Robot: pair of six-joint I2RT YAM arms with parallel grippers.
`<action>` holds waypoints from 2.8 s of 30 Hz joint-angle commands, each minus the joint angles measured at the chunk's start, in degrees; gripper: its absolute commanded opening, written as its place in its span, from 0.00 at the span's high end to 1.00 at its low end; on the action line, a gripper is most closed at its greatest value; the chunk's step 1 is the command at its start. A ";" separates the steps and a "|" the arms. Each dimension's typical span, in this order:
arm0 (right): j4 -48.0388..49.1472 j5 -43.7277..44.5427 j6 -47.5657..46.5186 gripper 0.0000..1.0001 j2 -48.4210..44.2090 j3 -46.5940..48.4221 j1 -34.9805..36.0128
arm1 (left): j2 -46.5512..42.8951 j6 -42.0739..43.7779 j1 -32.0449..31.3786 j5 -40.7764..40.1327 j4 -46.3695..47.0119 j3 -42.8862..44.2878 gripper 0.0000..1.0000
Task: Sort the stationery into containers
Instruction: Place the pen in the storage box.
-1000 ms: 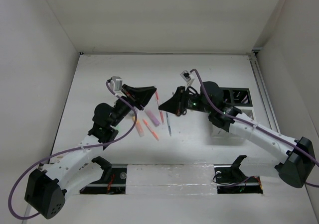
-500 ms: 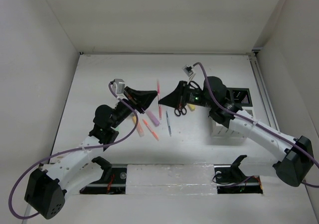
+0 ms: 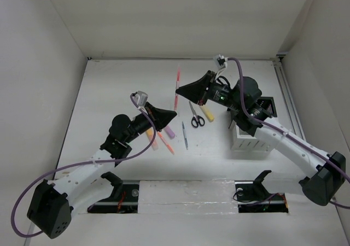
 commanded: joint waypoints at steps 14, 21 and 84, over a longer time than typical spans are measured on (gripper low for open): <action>0.08 22.11 -30.99 1.00 -9.39 -11.90 -13.39 | -3.43 -11.06 -0.06 -36.19 -48.38 24.34 0.00; -0.63 26.51 -35.12 1.00 -11.24 -18.59 -23.41 | -0.09 -9.14 -0.06 -44.29 -68.80 34.64 0.00; -14.95 42.17 -16.93 0.96 -10.10 -29.32 -45.83 | -3.70 3.17 -0.06 -40.69 -67.14 27.88 0.00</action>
